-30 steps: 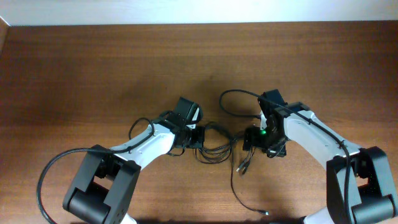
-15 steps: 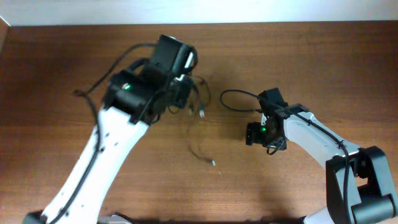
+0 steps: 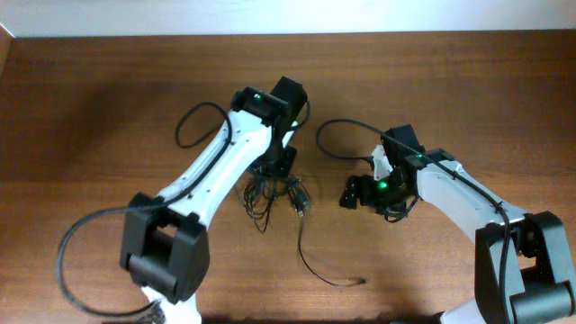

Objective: Untangle cables

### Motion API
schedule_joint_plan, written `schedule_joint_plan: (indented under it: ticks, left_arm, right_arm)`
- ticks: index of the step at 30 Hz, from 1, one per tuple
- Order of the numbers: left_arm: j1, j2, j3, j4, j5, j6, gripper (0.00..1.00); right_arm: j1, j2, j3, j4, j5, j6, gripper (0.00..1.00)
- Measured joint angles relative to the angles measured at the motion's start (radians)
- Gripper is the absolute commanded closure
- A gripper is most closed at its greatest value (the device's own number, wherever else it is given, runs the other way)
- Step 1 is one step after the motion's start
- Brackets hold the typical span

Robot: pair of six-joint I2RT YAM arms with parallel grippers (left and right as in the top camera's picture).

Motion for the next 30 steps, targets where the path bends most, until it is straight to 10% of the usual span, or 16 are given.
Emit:
schedule_joint_plan:
  ticks: [4,10,13,19,25,30]
  left_arm:
    - [0.000,0.079,0.000,0.058,0.169,0.081,0.36]
    - [0.027,0.091,0.029,0.061,0.224,0.142,0.21]
    - [0.118,0.070,0.130,0.053,0.268,0.143,0.42]
    - [0.170,0.035,0.000,0.072,0.284,0.133,0.49]
    - [0.168,0.034,-0.209,0.248,0.287,0.132,1.00]
    - [0.166,0.034,-0.271,0.397,0.291,0.133,1.00]
  right_arm:
    - [0.000,0.000,0.000,0.003,-0.312,-0.107,0.06]
    - [0.000,0.000,0.000,0.019,-0.395,-0.135,0.06]
    - [0.000,0.000,0.000,0.019,-0.396,-0.138,0.07]
    - [0.013,0.000,0.000,0.023,-0.402,-0.056,0.23]
    - [0.077,0.000,0.000,0.054,-0.409,0.005,0.25]
    - [0.133,0.000,0.000,0.105,-0.410,0.087,0.28]
